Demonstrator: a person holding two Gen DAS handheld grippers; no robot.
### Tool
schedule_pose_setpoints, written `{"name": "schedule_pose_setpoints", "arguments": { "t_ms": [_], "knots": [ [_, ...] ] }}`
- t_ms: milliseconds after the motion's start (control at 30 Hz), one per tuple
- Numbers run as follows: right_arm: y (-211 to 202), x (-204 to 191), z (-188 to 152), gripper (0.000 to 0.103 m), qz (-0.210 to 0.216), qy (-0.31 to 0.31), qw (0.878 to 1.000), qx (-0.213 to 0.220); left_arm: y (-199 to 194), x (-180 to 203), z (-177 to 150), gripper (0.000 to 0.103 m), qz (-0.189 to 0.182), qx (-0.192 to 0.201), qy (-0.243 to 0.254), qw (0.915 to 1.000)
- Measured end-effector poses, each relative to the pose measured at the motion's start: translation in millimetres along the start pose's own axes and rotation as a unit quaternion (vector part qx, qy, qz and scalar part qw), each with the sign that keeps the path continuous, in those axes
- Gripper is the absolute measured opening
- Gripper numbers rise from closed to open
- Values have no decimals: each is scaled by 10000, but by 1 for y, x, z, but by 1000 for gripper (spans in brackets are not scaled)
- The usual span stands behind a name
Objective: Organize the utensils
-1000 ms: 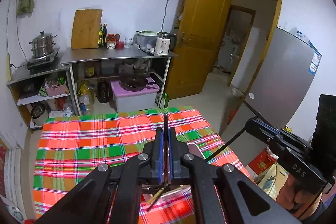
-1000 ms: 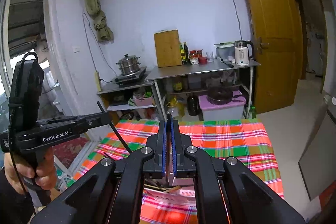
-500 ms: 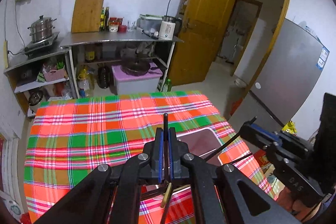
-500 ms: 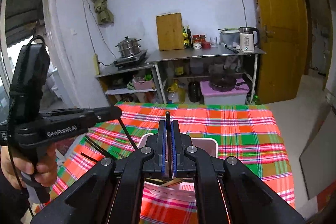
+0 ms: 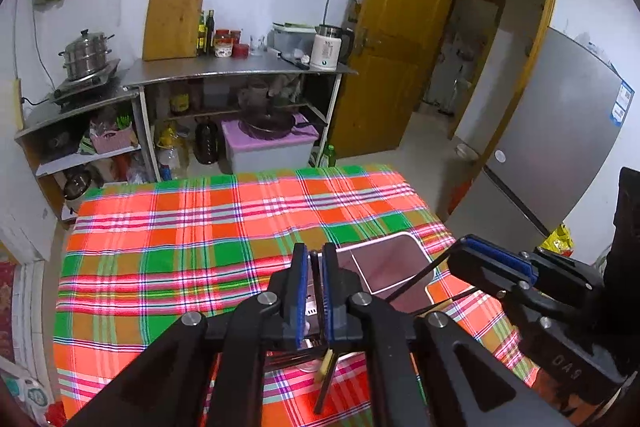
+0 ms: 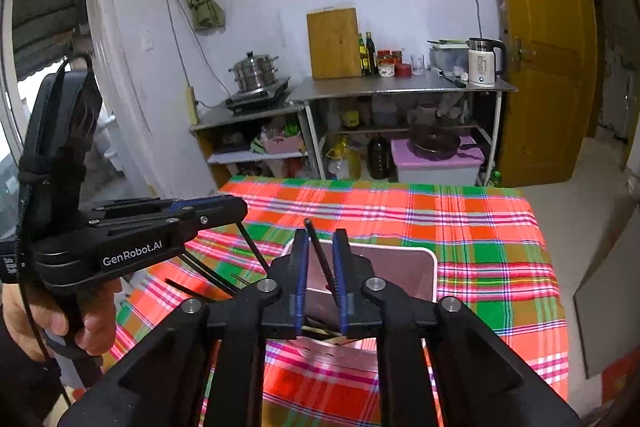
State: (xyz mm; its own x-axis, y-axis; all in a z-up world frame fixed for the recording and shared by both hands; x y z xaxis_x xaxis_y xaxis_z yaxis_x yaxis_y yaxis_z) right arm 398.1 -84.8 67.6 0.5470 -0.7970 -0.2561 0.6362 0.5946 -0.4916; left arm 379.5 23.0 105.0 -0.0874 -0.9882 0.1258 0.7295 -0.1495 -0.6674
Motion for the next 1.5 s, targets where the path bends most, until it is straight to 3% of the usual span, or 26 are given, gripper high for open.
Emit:
{"name": "schedule_pose_setpoints", "arguments": {
  "t_ms": [333,733,1100,1500],
  "knots": [
    [-46,-8,12,14,-111,1,9990,436,-56,-5,-1,10,-86,404,-140,9990],
    [-101,-39,-30,15,-254,-175,9975,635,-123,20,-58,10,-80,812,-43,9967],
    [-117,-52,-84,16,-321,-167,9975,600,-136,37,-124,11,25,842,47,9964],
    [-120,-55,-141,19,-533,-231,9963,639,-125,35,-189,14,447,1147,-24,9924]
  ]
}}
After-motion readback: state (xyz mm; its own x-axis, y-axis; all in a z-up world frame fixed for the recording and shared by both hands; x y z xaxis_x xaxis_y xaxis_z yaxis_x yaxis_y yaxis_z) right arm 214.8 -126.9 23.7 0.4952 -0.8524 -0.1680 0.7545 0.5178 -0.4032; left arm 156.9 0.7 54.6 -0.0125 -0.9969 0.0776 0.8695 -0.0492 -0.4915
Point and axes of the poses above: each gripper's, at about its wrist camera, not at the fingertips, and y roughly the way its jaws point, x to its right, z to its top, the point moved 7 cm from there along y, roughly the way its jaws point, and after that the axes turned 7 degrees about z, right-handed, at the moved point
